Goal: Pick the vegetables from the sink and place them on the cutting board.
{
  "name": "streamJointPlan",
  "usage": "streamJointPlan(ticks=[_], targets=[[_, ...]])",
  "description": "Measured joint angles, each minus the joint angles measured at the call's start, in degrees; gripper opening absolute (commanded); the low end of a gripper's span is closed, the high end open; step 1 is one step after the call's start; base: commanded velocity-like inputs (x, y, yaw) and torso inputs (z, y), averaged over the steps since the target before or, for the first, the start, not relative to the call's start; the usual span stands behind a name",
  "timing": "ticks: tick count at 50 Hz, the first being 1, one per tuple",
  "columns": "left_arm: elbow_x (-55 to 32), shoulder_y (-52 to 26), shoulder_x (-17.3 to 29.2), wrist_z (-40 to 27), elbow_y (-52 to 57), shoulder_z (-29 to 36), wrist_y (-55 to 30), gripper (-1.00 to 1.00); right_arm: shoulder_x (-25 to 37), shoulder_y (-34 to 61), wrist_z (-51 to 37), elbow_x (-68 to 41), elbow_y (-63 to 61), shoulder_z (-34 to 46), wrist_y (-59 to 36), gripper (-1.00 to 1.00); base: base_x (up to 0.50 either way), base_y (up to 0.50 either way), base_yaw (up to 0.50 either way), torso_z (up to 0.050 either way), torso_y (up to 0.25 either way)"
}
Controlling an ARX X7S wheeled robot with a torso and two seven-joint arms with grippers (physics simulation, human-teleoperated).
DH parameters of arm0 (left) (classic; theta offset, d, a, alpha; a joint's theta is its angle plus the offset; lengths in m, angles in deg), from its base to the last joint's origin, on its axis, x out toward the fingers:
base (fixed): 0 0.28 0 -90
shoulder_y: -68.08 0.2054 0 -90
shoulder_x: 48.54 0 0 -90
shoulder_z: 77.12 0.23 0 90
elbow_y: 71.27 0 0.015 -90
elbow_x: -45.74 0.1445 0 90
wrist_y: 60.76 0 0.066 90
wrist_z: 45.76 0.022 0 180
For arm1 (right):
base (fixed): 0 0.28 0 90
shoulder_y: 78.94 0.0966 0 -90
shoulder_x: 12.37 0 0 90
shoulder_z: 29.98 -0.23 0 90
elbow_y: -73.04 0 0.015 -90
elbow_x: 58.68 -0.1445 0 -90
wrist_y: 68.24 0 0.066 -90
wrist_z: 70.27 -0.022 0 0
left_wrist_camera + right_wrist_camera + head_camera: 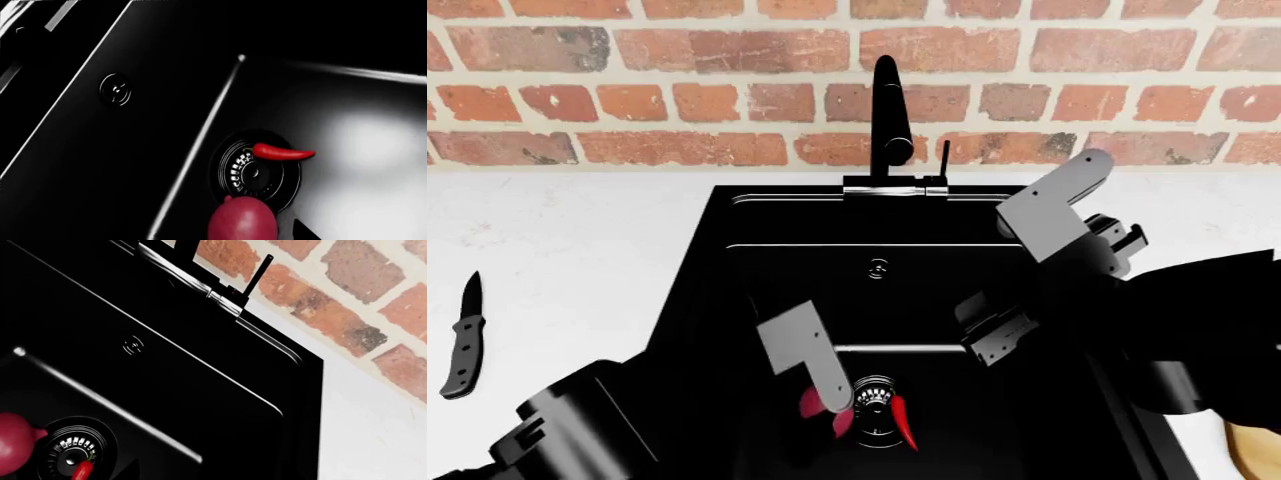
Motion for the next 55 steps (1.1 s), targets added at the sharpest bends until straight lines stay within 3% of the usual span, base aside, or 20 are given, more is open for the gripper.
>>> streamJointPlan(ticks=[55], targets=[[5.84,-2.32,-10.01,5.91,-26.21,10.16,12.73,1.00,-0.28,-3.03,11.73,11.79,6.44,8.17,10.49,1.00,0.00,0.00,0.00,0.000,0.000]])
